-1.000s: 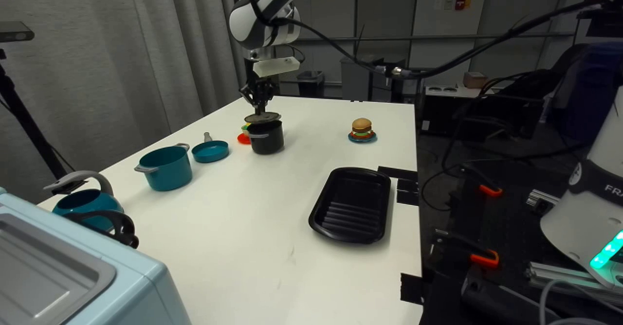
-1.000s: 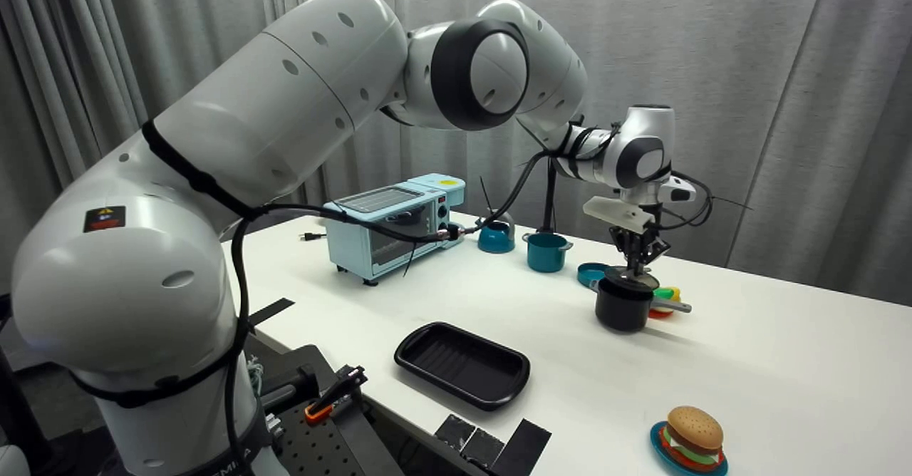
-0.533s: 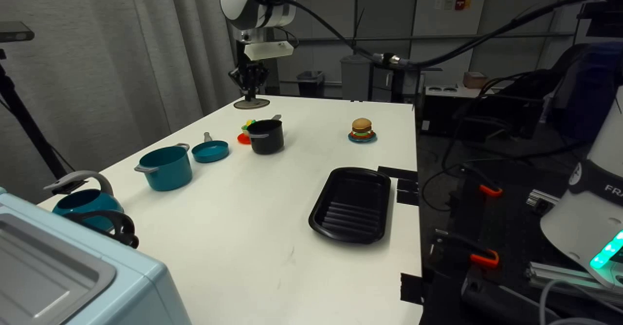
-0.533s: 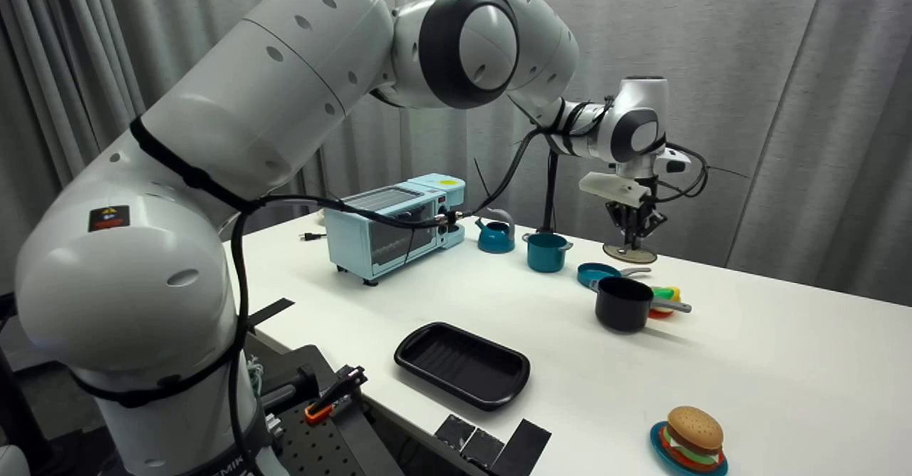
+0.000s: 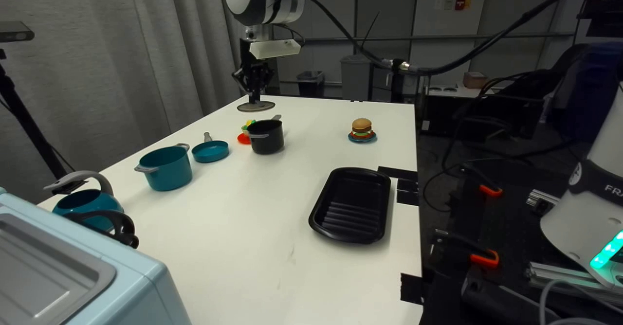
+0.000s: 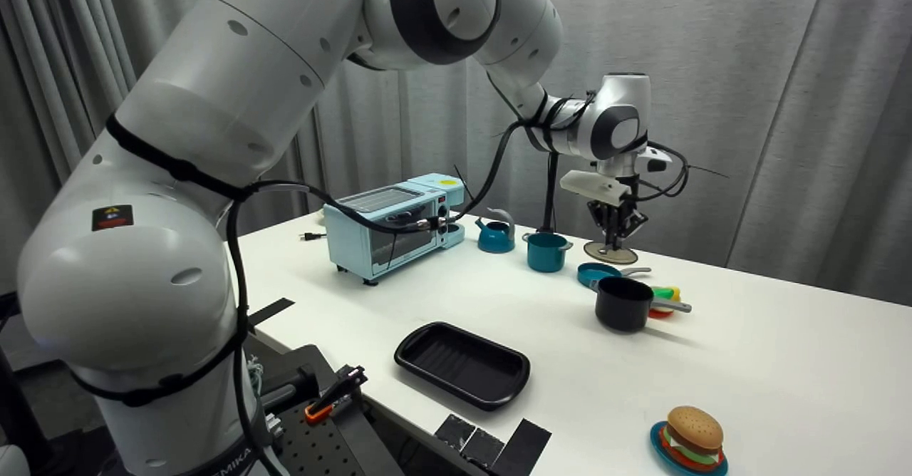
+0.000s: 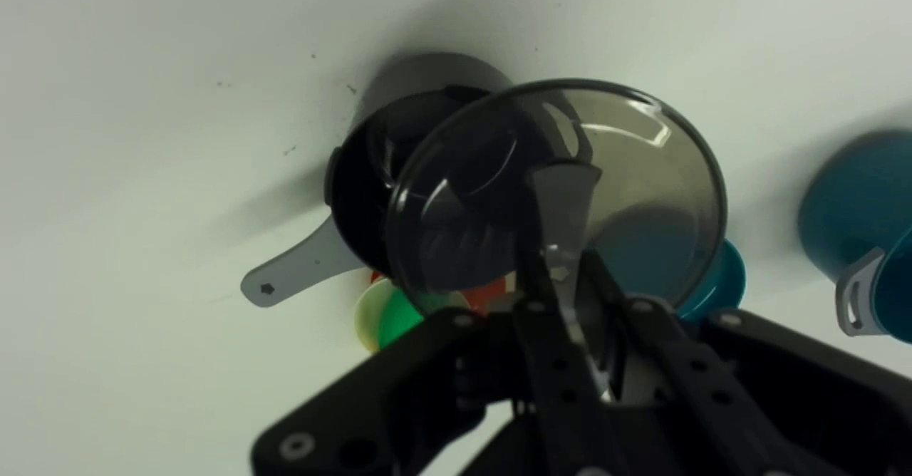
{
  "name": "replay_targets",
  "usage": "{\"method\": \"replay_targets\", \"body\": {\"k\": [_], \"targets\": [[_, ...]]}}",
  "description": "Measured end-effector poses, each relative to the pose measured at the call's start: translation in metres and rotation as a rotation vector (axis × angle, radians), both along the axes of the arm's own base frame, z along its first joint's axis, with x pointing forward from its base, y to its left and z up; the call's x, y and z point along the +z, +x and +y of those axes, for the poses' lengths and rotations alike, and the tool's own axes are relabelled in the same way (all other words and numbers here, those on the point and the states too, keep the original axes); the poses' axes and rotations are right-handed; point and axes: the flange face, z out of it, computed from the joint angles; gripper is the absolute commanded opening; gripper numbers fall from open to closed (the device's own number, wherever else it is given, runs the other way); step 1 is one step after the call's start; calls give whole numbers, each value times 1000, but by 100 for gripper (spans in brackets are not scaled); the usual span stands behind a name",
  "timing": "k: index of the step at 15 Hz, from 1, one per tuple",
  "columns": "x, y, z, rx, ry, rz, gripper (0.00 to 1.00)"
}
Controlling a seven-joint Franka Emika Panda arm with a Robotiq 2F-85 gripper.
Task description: Take the lid off the black pot and put it on the table
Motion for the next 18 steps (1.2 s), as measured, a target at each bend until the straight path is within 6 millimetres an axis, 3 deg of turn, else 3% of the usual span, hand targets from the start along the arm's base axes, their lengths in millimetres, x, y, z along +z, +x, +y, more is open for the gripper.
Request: {"method": "replay_targets", "body": {"k": [9,18], "targets": [[-55,-66,-3,-8,0,117,4],[-108,-100,-20,-34,-8,213,4]]}}
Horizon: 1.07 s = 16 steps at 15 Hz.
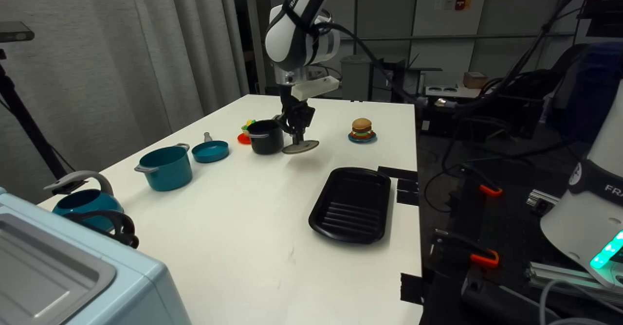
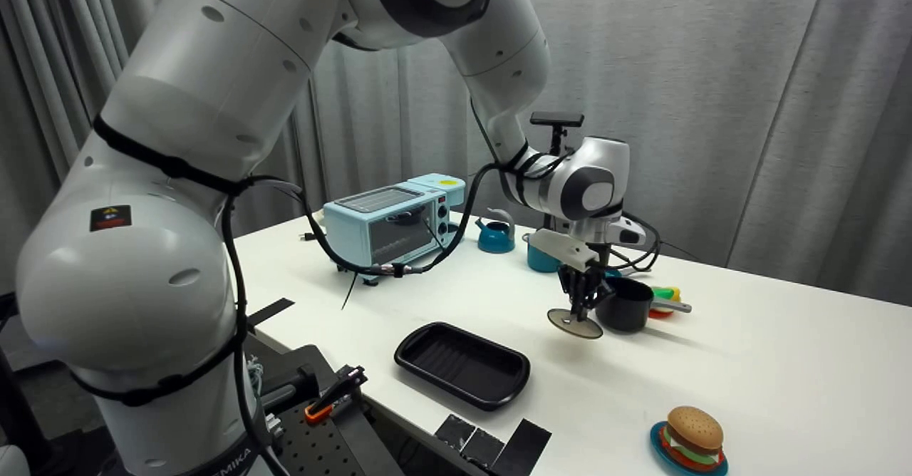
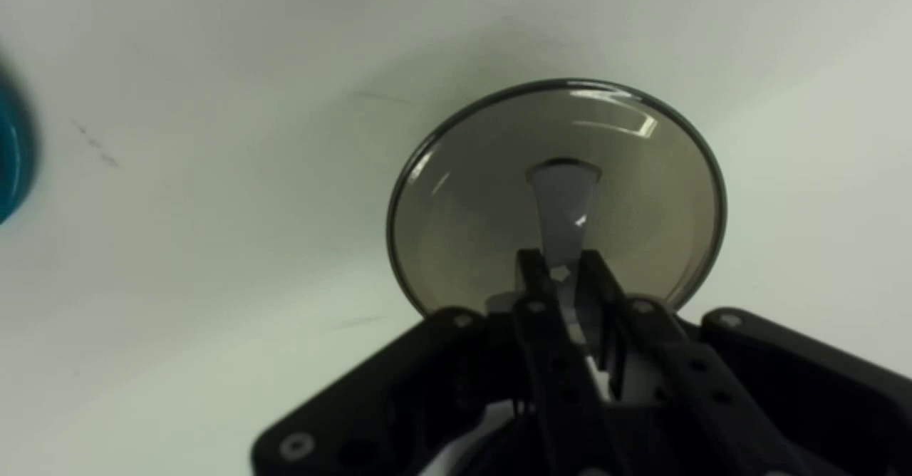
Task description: Take the lid off the black pot and put it on the table
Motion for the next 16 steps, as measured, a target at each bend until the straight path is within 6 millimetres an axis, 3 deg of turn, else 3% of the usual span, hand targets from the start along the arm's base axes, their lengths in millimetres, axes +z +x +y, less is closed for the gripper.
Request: {"method": "replay_targets", "body": {"k": [7,8,10,16], "targets": [[-37,-16,-12,-17,-11,56,4],[-40,-17,-12,-17,-12,60,40],[-41,-17,-12,-17,-12,62,46],[-38,-17,-12,-17,-12,58,92]]}}
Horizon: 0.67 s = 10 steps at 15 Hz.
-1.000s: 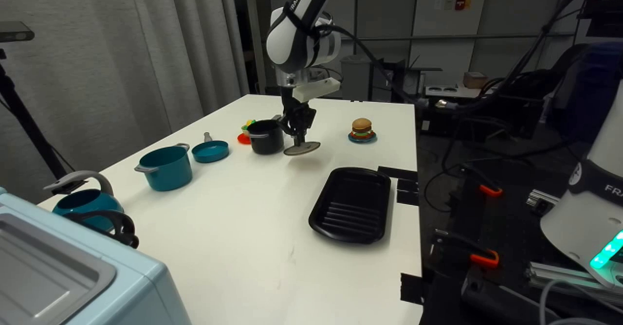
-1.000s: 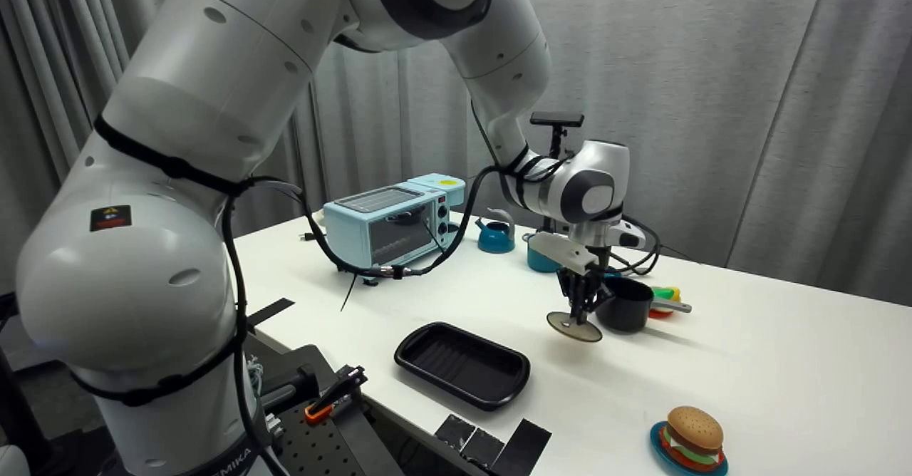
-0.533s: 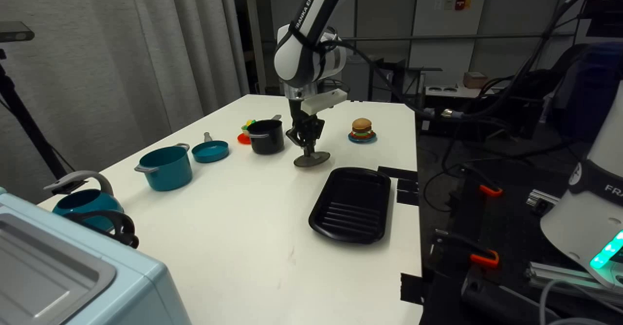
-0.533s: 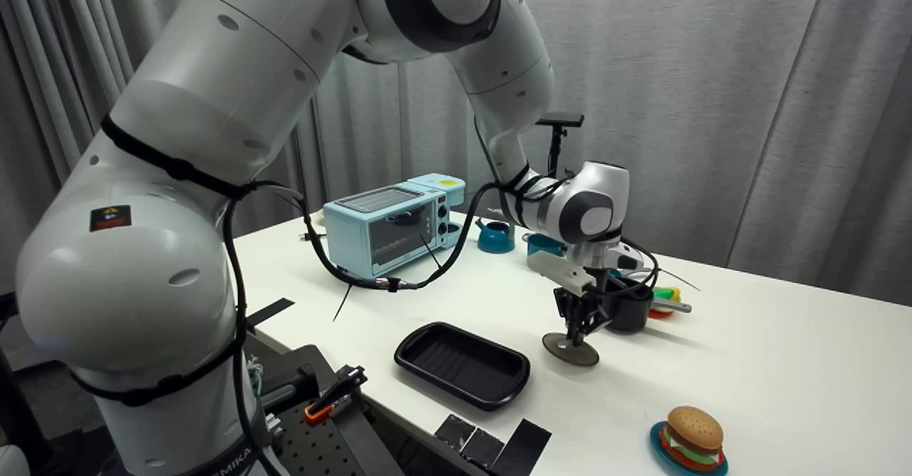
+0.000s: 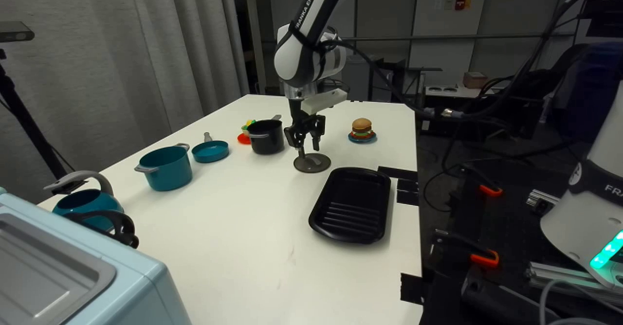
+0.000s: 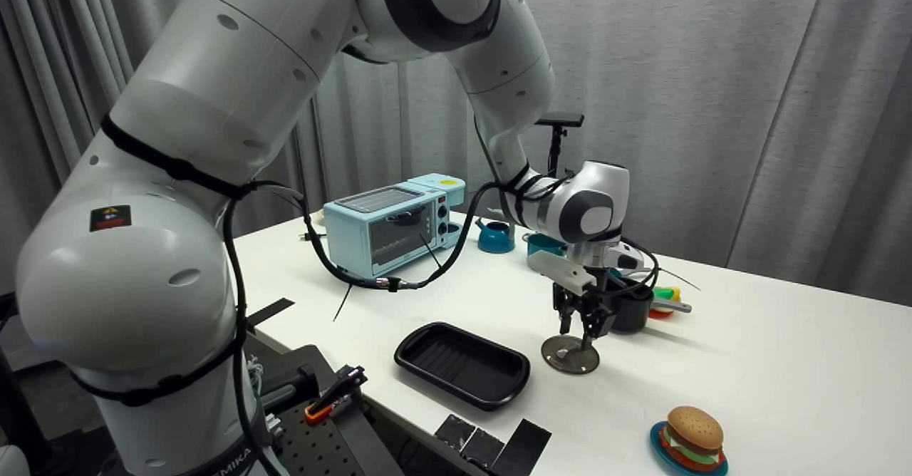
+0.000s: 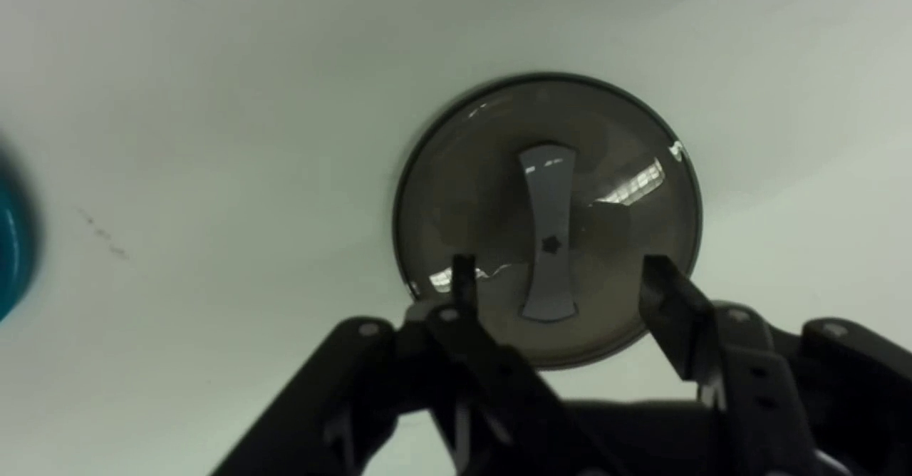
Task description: Take the lid off the black pot and put it on the table
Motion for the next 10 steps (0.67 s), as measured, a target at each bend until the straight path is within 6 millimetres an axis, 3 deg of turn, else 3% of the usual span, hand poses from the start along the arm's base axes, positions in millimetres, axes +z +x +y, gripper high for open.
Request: {"method": "replay_targets", "body": {"k": [2,10], "targets": [[8,2,0,0,0,-12,100],[74,-2,1,0,3,-94,100]]}}
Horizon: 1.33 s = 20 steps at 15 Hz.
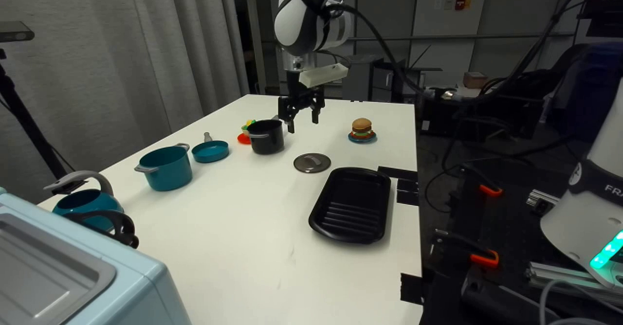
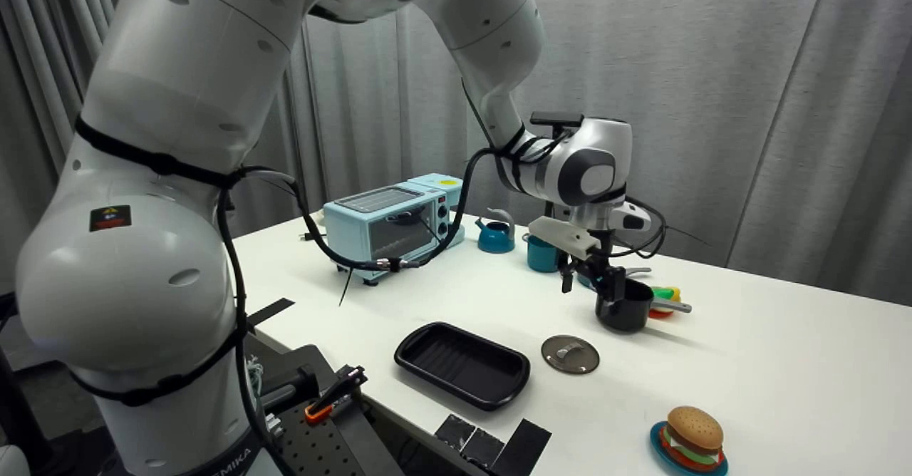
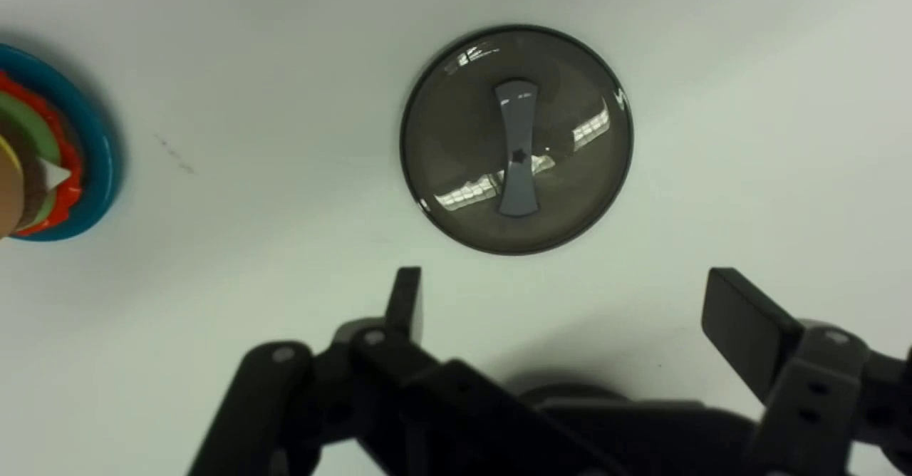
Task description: Take the lid off the black pot and put it on the table
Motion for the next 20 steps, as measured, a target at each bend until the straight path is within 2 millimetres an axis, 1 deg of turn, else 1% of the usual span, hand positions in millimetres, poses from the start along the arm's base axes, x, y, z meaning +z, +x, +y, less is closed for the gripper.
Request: {"method": "replay_targets", "body": {"k": [6,10,12,14,20], "targets": [[52,-10,-1,12,-14,-98,100],[76,-16,-3,22,-27,-159,100],[83,-21,-3,24,-30,-173,100],[86,-23,-3,24,-30,-177,100],[85,-25,-3,24,-29,-176,100]]}}
